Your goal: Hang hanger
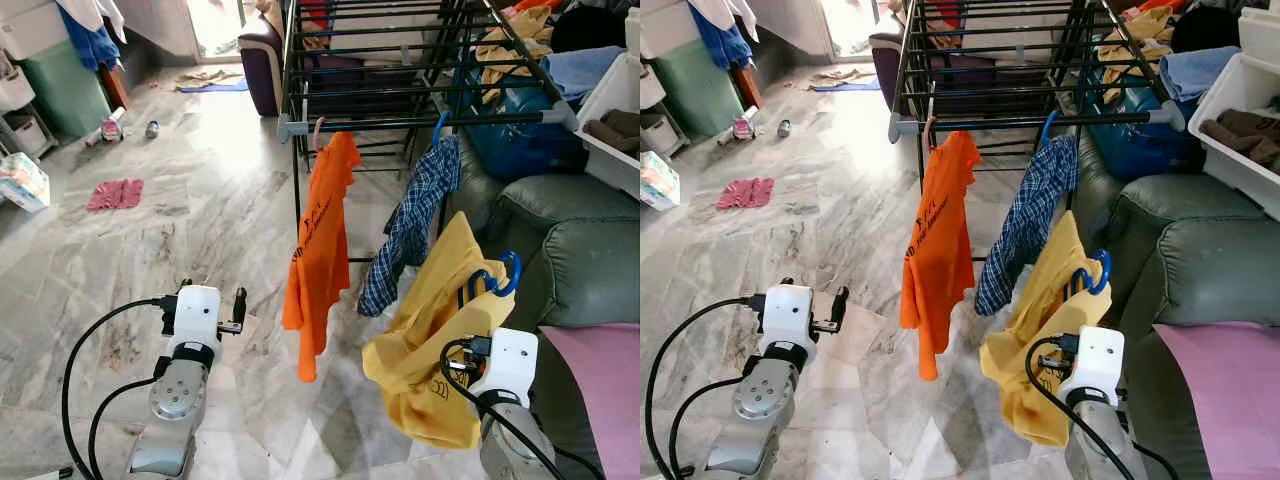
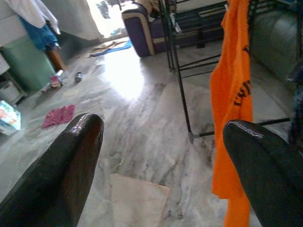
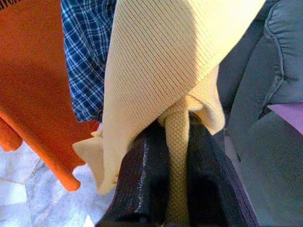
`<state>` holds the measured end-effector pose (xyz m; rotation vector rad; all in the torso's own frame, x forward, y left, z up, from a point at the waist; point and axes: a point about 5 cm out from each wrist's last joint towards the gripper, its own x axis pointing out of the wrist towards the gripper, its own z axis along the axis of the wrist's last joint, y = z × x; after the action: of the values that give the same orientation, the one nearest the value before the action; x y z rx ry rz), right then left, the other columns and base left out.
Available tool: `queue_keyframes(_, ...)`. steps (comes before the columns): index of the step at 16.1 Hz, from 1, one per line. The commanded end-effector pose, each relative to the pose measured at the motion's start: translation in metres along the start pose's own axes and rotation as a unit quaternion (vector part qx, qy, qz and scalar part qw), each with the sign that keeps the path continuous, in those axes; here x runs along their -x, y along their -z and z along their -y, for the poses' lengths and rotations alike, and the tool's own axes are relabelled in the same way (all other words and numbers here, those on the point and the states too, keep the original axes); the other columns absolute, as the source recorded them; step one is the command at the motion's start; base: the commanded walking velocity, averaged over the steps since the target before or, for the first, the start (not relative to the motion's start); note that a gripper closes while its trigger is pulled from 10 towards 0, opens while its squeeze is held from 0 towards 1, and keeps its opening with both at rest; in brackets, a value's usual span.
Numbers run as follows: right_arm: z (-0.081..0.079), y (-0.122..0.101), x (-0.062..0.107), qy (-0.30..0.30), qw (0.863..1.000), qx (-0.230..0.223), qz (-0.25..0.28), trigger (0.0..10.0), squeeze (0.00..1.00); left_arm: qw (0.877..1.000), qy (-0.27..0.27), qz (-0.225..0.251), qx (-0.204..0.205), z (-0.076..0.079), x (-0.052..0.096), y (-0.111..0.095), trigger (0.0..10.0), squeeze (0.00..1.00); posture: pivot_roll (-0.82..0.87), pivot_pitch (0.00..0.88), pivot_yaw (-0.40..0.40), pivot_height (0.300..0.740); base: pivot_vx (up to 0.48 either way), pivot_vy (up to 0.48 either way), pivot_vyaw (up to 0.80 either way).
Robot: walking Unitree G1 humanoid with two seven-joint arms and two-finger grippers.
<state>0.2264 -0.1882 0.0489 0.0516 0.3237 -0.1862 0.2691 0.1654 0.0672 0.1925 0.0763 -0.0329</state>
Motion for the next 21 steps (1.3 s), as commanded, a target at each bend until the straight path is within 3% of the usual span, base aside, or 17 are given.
queue_keyframes(1,-0.001,-0.015,0.0,0.004,1.0,-0.001,0.031,10.0,0.0,1.0,0.006,-0.002,0.001,-0.001,0.002,0.0,10.0,0.0,-0.05,0.08,0.032,0.74,0.0,0.0,0.0)
queue_keyframes(12,0.008,-0.02,-0.004,0.009,0.999,0.005,0.031,10.0,0.0,0.999,0.034,0.0,0.009,0.002,0.005,-0.001,10.0,0.0,-0.05,0.081,0.028,0.74,0.415,-0.022,0.0)
queue_keyframes(16,0.005,-0.019,-0.007,0.001,1.0,0.007,0.03,10.0,0.0,0.999,0.032,-0.001,0.013,0.002,0.006,0.0,10.0,0.0,-0.05,0.06,0.024,0.74,0.472,0.0,0.0)
queue_keyframes(21,0.004,-0.021,-0.013,-0.006,0.999,0.011,0.041,10.0,0.0,1.0,0.026,-0.005,0.017,0.002,0.004,0.003,10.0,0.0,-0.03,0.0,0.023,0.74,0.0,0.0,0.0)
